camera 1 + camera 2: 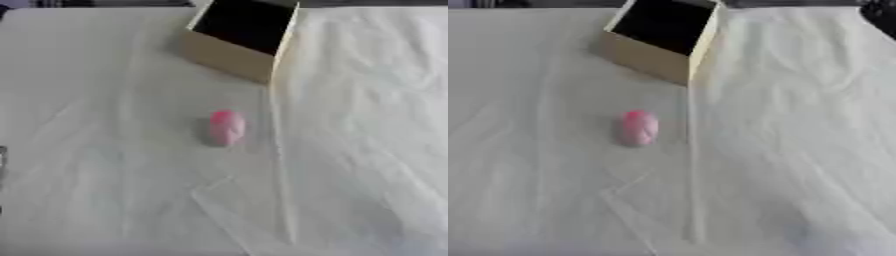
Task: Pick up objects on the table and place them in the box.
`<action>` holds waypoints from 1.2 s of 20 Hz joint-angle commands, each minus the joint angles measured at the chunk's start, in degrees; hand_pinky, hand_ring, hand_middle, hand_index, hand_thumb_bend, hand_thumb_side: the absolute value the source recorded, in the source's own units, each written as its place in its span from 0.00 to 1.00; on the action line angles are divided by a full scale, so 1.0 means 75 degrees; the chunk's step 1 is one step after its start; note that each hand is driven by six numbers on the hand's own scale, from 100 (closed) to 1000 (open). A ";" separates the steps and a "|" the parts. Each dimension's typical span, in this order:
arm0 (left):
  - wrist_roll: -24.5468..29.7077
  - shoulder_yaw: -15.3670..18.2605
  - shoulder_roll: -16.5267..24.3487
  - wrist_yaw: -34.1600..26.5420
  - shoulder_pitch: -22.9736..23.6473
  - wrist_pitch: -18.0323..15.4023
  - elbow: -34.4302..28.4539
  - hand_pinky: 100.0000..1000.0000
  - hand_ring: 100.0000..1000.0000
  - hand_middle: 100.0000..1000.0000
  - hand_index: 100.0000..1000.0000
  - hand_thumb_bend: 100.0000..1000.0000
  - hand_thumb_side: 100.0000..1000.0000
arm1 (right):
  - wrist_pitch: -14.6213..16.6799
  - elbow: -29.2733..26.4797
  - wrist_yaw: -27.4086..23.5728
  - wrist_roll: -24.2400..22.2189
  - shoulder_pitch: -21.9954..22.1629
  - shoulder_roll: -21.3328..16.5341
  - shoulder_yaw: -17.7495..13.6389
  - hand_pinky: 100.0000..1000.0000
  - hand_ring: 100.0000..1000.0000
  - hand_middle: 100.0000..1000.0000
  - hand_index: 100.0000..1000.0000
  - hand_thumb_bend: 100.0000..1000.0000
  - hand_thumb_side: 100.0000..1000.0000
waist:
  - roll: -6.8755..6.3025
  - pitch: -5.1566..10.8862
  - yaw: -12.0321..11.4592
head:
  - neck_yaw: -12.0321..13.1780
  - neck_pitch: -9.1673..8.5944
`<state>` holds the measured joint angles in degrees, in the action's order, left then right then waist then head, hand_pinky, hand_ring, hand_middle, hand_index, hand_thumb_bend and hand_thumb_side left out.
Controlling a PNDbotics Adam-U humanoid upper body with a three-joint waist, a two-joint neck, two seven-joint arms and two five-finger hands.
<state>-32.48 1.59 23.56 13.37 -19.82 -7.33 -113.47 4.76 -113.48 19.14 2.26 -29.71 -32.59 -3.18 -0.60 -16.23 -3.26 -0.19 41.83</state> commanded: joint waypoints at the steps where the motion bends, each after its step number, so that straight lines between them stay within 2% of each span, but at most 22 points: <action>1: 0.0528 -0.0273 0.0754 0.0129 -0.0457 0.0399 -0.0149 0.55 0.67 0.72 0.84 0.12 0.60 | 0.0002 -0.0148 0.0019 -0.0033 -0.0085 -0.0149 -0.0050 0.81 0.62 0.55 0.76 0.00 0.63 | -0.0018 0.0151 0.0015 | -0.0004 0.0077; 5: 0.1261 -0.0704 0.1388 0.0256 -0.1016 0.0955 -0.0149 0.56 0.68 0.73 0.85 0.12 0.61 | 0.0010 -0.0148 0.0007 -0.0059 -0.0104 -0.0154 -0.0026 0.81 0.62 0.55 0.76 0.00 0.63 | -0.0046 0.0147 0.0047 | 0.0010 0.0103; 12: 0.2347 -0.1284 0.1961 0.0409 -0.1608 0.1624 -0.0149 0.57 0.69 0.74 0.86 0.13 0.64 | 0.0016 -0.0148 -0.0018 -0.0103 -0.0140 -0.0170 0.0007 0.81 0.62 0.55 0.76 0.00 0.63 | -0.0057 0.0126 0.0085 | 0.0022 0.0102; 17: 0.3761 -0.1852 0.2490 0.0432 -0.2062 0.2188 -0.0149 0.60 0.71 0.75 0.87 0.11 0.71 | 0.0021 -0.0148 -0.0036 -0.0136 -0.0157 -0.0181 0.0033 0.81 0.62 0.55 0.76 0.00 0.63 | -0.0070 0.0130 0.0103 | 0.0027 0.0077; 24: 0.5443 -0.2811 0.3497 0.0365 -0.2836 0.2463 -0.0149 0.64 0.72 0.75 0.86 0.11 0.72 | 0.0028 -0.0148 -0.0064 -0.0190 -0.0160 -0.0202 0.0074 0.81 0.62 0.55 0.76 0.00 0.63 | -0.0140 0.0127 0.0143 | 0.0009 0.0067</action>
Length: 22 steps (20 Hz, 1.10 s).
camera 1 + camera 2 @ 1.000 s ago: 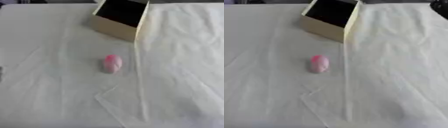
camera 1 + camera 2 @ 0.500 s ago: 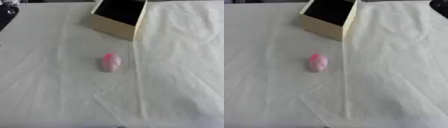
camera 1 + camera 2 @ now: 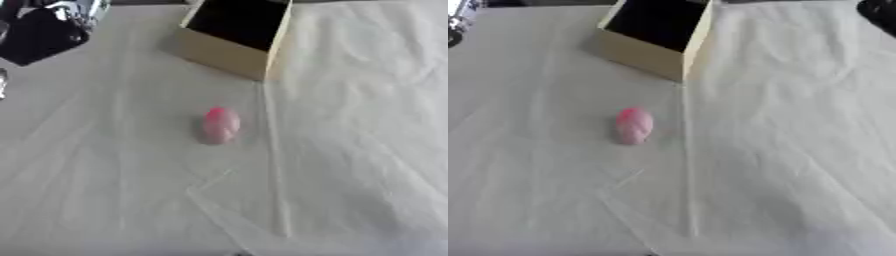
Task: Pick up objects on the table and place them in the box.
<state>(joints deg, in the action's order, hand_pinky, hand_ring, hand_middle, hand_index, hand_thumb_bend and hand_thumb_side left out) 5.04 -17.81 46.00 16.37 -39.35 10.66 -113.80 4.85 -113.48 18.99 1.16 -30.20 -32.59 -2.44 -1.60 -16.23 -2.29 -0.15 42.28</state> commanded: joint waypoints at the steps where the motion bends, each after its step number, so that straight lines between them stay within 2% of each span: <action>1: 0.0604 -0.0345 0.0589 -0.0050 -0.0318 0.0096 -0.0106 0.64 0.72 0.75 0.87 0.11 0.73 | 0.0017 -0.0148 -0.0048 -0.0050 -0.0096 -0.0205 -0.0020 0.81 0.62 0.55 0.76 0.00 0.63 | -0.0015 0.0125 0.0021 | 0.0008 0.0007; 4: 0.1097 -0.0741 0.0748 -0.0178 -0.0642 0.0215 -0.0106 0.65 0.72 0.75 0.87 0.13 0.72 | 0.0018 -0.0148 -0.0063 -0.0070 -0.0096 -0.0212 -0.0005 0.81 0.62 0.55 0.76 0.00 0.63 | -0.0041 0.0130 0.0038 | 0.0012 0.0017; 8: 0.1663 -0.1151 0.0629 -0.0381 -0.1092 0.0507 -0.0106 0.65 0.72 0.76 0.88 0.18 0.71 | 0.0021 -0.0148 -0.0083 -0.0095 -0.0092 -0.0195 0.0012 0.81 0.62 0.55 0.76 0.00 0.63 | -0.0046 0.0145 0.0047 | -0.0003 0.0000; 14: 0.2441 -0.1518 0.0411 -0.0547 -0.1357 0.1140 -0.0106 0.66 0.73 0.77 0.88 0.37 0.65 | 0.0018 -0.0148 -0.0103 -0.0101 -0.0082 -0.0179 0.0011 0.81 0.62 0.54 0.76 0.00 0.63 | -0.0032 0.0149 0.0064 | 0.0005 -0.0026; 16: 0.2733 -0.1586 0.0356 -0.0574 -0.1382 0.1245 -0.0106 0.68 0.74 0.77 0.88 0.44 0.62 | 0.0013 -0.0148 -0.0112 -0.0103 -0.0079 -0.0170 0.0012 0.81 0.62 0.54 0.76 0.00 0.63 | -0.0029 0.0149 0.0064 | 0.0003 -0.0029; 18: 0.3064 -0.1667 0.0287 -0.0574 -0.1422 0.1307 -0.0106 0.68 0.75 0.77 0.88 0.54 0.53 | 0.0013 -0.0148 -0.0122 -0.0110 -0.0080 -0.0159 0.0019 0.81 0.62 0.54 0.76 0.00 0.63 | -0.0026 0.0148 0.0064 | 0.0008 -0.0034; 20: 0.3399 -0.1725 0.0185 -0.0591 -0.1495 0.1393 -0.0106 0.68 0.75 0.76 0.87 0.57 0.47 | 0.0013 -0.0148 -0.0132 -0.0118 -0.0076 -0.0149 0.0023 0.81 0.62 0.54 0.76 0.00 0.63 | -0.0021 0.0150 0.0061 | 0.0012 -0.0031; 22: 0.3602 -0.1763 0.0082 -0.0608 -0.1578 0.1527 -0.0106 0.68 0.75 0.77 0.86 0.54 0.41 | 0.0011 -0.0148 -0.0139 -0.0120 -0.0068 -0.0144 0.0020 0.81 0.62 0.54 0.76 0.00 0.63 | -0.0017 0.0152 0.0061 | 0.0013 -0.0028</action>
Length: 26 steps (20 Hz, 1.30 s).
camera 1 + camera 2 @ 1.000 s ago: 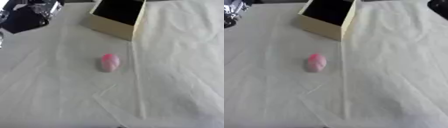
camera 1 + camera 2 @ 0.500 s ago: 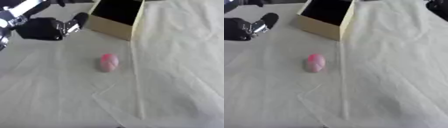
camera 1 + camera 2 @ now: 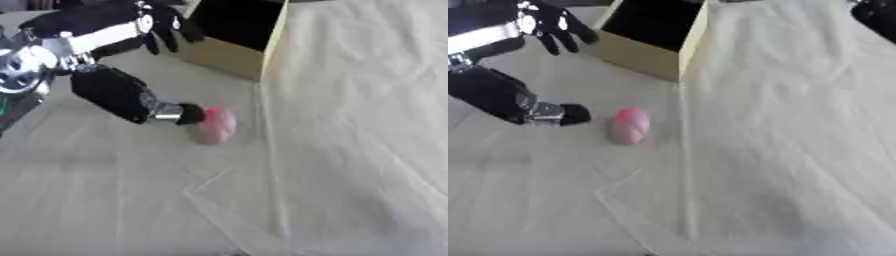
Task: Pick up objects on the table and place them in the box.
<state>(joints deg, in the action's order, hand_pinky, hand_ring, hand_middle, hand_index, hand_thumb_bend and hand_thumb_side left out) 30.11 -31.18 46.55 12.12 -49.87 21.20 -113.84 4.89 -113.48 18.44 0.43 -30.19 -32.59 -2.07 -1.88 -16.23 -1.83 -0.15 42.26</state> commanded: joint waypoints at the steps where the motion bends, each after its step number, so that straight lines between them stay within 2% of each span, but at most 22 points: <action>1: 0.0313 -0.0005 -0.0039 -0.0050 -0.0220 0.0223 -0.0101 0.68 0.75 0.77 0.86 0.47 0.35 | 0.0004 -0.0148 -0.0068 -0.0022 -0.0066 -0.0141 -0.0030 0.81 0.62 0.54 0.76 0.00 0.63 | 0.0020 0.0154 0.0001 | 0.0013 -0.0023; 8: 0.0655 -0.0312 -0.0360 -0.0222 -0.0437 0.1005 -0.0101 0.69 0.78 0.79 0.86 0.26 0.14 | -0.0002 -0.0148 -0.0094 -0.0030 -0.0049 -0.0112 -0.0030 0.81 0.62 0.54 0.76 0.00 0.63 | 0.0011 0.0153 0.0021 | 0.0015 -0.0007; 10: 0.0711 -0.0370 -0.0427 -0.0171 -0.0445 0.1208 -0.0101 0.69 0.79 0.79 0.86 0.24 0.14 | -0.0005 -0.0148 -0.0102 -0.0035 -0.0047 -0.0100 -0.0029 0.81 0.62 0.54 0.76 0.00 0.63 | 0.0004 0.0150 0.0029 | 0.0014 -0.0005; 17: 0.0891 -0.0588 -0.0716 0.0353 -0.0412 0.1605 0.0051 0.70 0.80 0.80 0.86 0.27 0.14 | 0.0000 -0.0148 -0.0118 -0.0035 -0.0044 -0.0063 -0.0039 0.81 0.62 0.54 0.76 0.00 0.63 | 0.0000 0.0137 0.0073 | 0.0021 -0.0009; 20: 0.0963 -0.0687 -0.0831 0.0667 -0.0383 0.1551 0.0326 0.71 0.80 0.80 0.86 0.36 0.20 | 0.0002 -0.0148 -0.0131 -0.0037 -0.0044 -0.0042 -0.0038 0.81 0.62 0.54 0.76 0.00 0.63 | -0.0001 0.0129 0.0084 | 0.0030 -0.0001; 26: 0.0826 -0.0830 -0.1148 0.1335 -0.0317 0.1208 0.1217 0.72 0.81 0.80 0.85 0.38 0.19 | 0.0011 -0.0148 -0.0158 -0.0055 -0.0058 -0.0007 -0.0027 0.81 0.62 0.53 0.75 0.00 0.63 | 0.0007 0.0113 0.0103 | 0.0047 -0.0007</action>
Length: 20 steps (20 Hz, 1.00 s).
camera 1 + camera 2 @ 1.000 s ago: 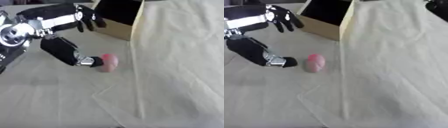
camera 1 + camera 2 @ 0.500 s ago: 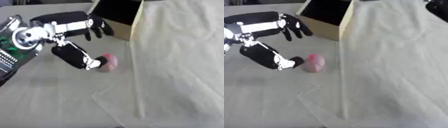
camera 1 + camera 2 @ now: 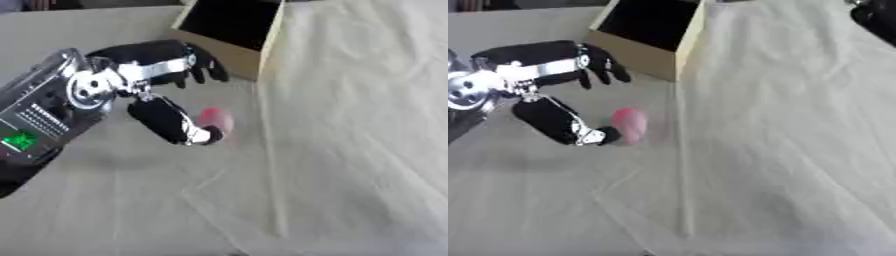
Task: Pick up objects on the table and place them in the box.
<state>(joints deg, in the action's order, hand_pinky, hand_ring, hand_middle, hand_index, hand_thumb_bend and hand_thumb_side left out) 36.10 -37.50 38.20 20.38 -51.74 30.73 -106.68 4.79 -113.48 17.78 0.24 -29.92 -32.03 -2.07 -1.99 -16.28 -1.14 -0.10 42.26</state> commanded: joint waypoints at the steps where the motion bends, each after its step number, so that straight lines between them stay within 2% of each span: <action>1: 0.0005 -0.0014 -0.0089 0.0328 -0.0061 -0.0136 0.0414 0.72 0.81 0.80 0.85 0.39 0.20 | 0.0024 -0.0148 -0.0072 -0.0033 -0.0096 -0.0078 -0.0028 0.81 0.62 0.53 0.75 0.00 0.63 | 0.0025 0.0114 0.0016 | 0.0045 -0.0011; 8: -0.0254 -0.0052 -0.0311 0.0758 0.0031 -0.0856 0.1287 0.76 0.83 0.82 0.84 0.38 0.22 | 0.0022 -0.0148 -0.0099 -0.0050 -0.0106 -0.0053 -0.0025 0.81 0.62 0.53 0.75 0.00 0.63 | 0.0026 0.0063 0.0048 | 0.0059 -0.0037; 12: -0.0371 -0.0069 -0.0429 0.0559 0.0077 -0.1291 0.1633 0.75 0.83 0.82 0.85 0.40 0.24 | 0.0025 -0.0148 -0.0115 -0.0046 -0.0120 -0.0016 -0.0029 0.81 0.62 0.53 0.75 0.00 0.63 | 0.0029 0.0035 0.0059 | 0.0072 -0.0060; 20: -0.0728 -0.0089 -0.0678 0.0473 0.0123 -0.1756 0.2324 0.71 0.82 0.80 0.85 0.35 0.22 | 0.0011 -0.0148 -0.0132 -0.0030 -0.0109 0.0029 -0.0056 0.81 0.62 0.53 0.75 0.00 0.63 | 0.0041 -0.0009 0.0112 | 0.0091 -0.0110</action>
<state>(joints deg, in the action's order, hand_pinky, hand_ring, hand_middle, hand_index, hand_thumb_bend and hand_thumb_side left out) 31.17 -38.62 32.80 23.81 -50.23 18.17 -89.71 4.98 -113.48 17.28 0.03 -30.07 -31.06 -2.08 -1.85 -17.33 -0.38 0.39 41.88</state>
